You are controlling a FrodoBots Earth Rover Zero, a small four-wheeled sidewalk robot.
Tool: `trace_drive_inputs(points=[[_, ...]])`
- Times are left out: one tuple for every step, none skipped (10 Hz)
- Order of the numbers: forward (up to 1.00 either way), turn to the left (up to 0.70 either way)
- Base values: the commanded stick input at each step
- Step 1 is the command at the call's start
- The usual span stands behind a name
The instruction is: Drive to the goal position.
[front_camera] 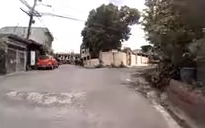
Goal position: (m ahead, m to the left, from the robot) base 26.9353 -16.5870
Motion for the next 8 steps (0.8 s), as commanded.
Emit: trace_drive_inputs(points=[[1.0,-0.4],[1.0,-0.36],[1.0,-0.23],[1.0,0.0],[1.0,0.0],[1.0,0.0],[1.0,0.0],[1.0,0.0]])
